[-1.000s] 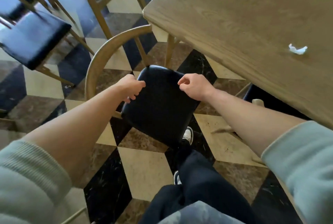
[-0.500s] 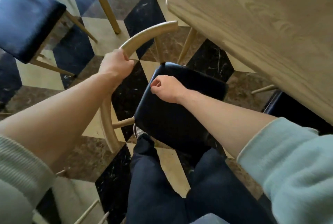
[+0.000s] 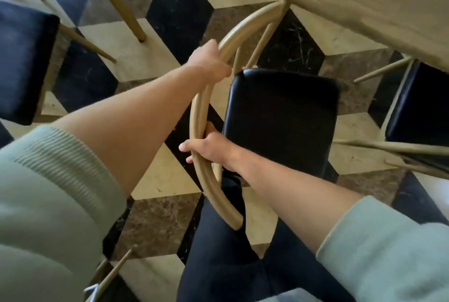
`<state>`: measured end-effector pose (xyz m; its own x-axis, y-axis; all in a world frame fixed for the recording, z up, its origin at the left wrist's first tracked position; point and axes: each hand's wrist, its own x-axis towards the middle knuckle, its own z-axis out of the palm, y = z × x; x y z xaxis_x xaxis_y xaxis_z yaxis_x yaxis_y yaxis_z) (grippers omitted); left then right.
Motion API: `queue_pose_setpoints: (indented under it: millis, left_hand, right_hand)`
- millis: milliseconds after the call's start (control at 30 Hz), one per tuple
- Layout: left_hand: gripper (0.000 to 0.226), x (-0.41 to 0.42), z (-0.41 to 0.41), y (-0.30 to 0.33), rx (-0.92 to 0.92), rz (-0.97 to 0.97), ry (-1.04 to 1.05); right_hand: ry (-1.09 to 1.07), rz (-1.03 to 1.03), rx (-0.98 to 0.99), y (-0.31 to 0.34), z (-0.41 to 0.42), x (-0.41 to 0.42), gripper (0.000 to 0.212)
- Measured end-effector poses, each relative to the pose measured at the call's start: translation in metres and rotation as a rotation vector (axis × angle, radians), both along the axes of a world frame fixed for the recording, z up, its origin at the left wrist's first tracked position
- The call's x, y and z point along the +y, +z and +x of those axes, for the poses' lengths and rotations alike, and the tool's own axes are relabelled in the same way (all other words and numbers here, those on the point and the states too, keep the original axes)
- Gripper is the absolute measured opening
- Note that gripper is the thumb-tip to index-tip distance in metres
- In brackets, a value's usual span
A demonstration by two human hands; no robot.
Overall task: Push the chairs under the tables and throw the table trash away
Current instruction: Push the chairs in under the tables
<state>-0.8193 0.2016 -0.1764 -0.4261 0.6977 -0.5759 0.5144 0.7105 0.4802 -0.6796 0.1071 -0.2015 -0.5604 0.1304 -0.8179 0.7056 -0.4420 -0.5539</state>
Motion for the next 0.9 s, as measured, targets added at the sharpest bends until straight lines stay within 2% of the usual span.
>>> queue_pose_setpoints:
  millis: [100, 167, 333, 633, 700, 800, 900]
  left_hand:
    - [0.040, 0.001, -0.008, -0.002, -0.146, -0.034, 0.029]
    - [0.035, -0.003, -0.008, -0.003, -0.188, 0.006, 0.058]
    - [0.033, -0.009, 0.002, 0.000, -0.216, 0.026, 0.123]
    - [0.042, -0.028, 0.048, -0.002, -0.216, -0.030, 0.354]
    - [0.048, -0.031, 0.060, -0.003, -0.234, -0.069, 0.417]
    - [0.057, -0.028, 0.083, -0.001, -0.356, -0.118, 0.537]
    - [0.052, -0.018, 0.108, 0.001, -0.494, -0.138, 0.613]
  right_hand:
    - [-0.064, -0.007, -0.006, 0.001, 0.000, -0.005, 0.067]
    - [-0.040, -0.013, -0.006, 0.005, 0.001, -0.002, 0.068]
    - [0.045, -0.014, 0.007, 0.008, 0.021, 0.002, 0.071]
    - [0.265, 0.079, -0.037, -0.008, 0.105, 0.034, 0.046]
    - [0.325, 0.138, -0.037, -0.007, 0.126, 0.047, 0.046]
    - [0.408, 0.214, -0.066, 0.003, 0.165, 0.074, 0.056]
    - [0.436, 0.345, -0.132, 0.015, 0.203, 0.105, 0.064]
